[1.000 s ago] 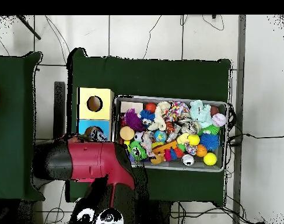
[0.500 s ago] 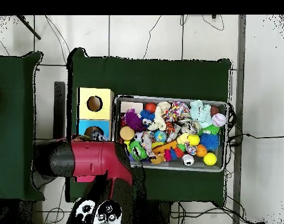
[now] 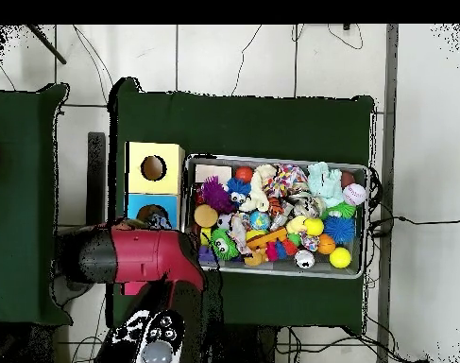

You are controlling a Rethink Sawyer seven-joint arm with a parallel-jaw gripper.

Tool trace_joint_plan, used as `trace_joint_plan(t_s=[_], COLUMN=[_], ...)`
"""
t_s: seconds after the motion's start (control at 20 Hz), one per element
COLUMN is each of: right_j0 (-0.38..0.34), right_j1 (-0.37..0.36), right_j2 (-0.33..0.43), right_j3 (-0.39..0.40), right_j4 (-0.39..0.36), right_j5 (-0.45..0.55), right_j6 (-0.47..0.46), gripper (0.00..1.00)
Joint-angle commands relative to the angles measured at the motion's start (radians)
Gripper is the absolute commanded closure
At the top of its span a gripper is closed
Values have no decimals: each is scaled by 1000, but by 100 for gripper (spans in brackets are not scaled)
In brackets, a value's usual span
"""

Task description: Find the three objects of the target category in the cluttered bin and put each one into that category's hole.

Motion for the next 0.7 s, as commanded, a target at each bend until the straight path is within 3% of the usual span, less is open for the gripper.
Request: trace_joint_plan(t_s=[0.05, 0.7], right_j0=[27, 98], right_j1=[65, 71], right_j2=[-30, -90], right_j3=[31, 6], right_j4=[47, 102], right_j5=[-35, 13], right_j6=[295, 294], gripper=[100, 100])
